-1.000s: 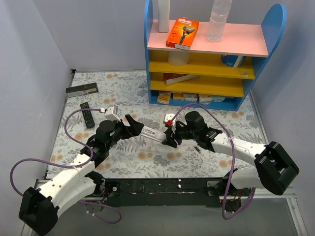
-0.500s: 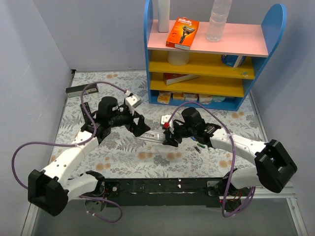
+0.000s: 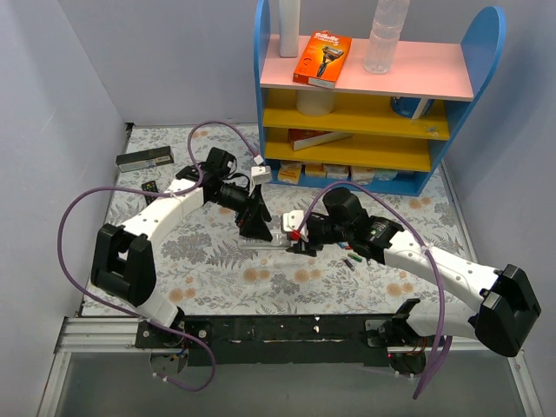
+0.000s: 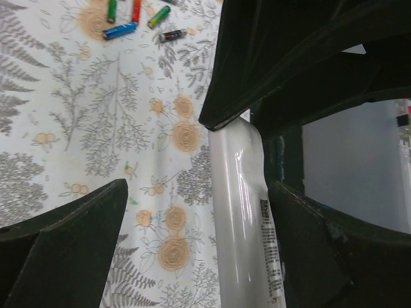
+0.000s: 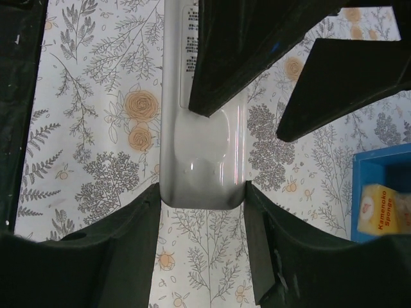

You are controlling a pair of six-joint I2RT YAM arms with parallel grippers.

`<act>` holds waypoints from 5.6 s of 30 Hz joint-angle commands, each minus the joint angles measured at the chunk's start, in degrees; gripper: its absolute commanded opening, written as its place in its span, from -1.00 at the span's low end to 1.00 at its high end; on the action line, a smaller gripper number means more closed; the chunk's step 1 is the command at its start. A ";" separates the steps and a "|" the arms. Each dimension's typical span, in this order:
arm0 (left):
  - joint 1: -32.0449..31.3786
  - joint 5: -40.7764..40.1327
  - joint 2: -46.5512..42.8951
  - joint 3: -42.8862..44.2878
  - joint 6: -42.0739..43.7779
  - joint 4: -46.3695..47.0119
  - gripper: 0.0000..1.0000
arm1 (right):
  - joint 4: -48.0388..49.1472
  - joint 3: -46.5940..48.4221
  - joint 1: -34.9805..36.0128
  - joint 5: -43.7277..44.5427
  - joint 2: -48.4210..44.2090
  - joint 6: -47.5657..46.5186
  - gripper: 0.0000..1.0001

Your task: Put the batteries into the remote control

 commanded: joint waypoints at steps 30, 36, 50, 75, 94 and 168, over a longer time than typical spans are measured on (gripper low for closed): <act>-3.65 15.71 10.90 10.18 9.37 -20.79 -0.98 | -2.65 7.36 4.51 9.56 3.14 -12.96 -0.97; -3.48 16.77 8.62 8.43 5.62 -17.55 -1.00 | 1.82 6.05 4.51 11.74 0.78 -6.29 -0.16; -3.04 -28.63 -22.31 -28.21 -64.34 55.04 -1.00 | 23.10 -5.56 4.51 29.59 -10.13 47.13 0.78; -6.73 -58.11 -35.51 -37.28 -82.82 62.79 -1.00 | 20.21 6.56 10.22 30.56 5.16 71.42 0.86; -10.86 -58.38 -34.72 -34.82 -78.70 57.88 -0.62 | 16.42 9.56 10.40 32.76 8.59 62.91 -0.97; -4.27 -48.10 -38.76 -33.24 -81.42 47.85 -1.00 | 16.68 4.47 10.40 19.93 -5.88 30.24 0.73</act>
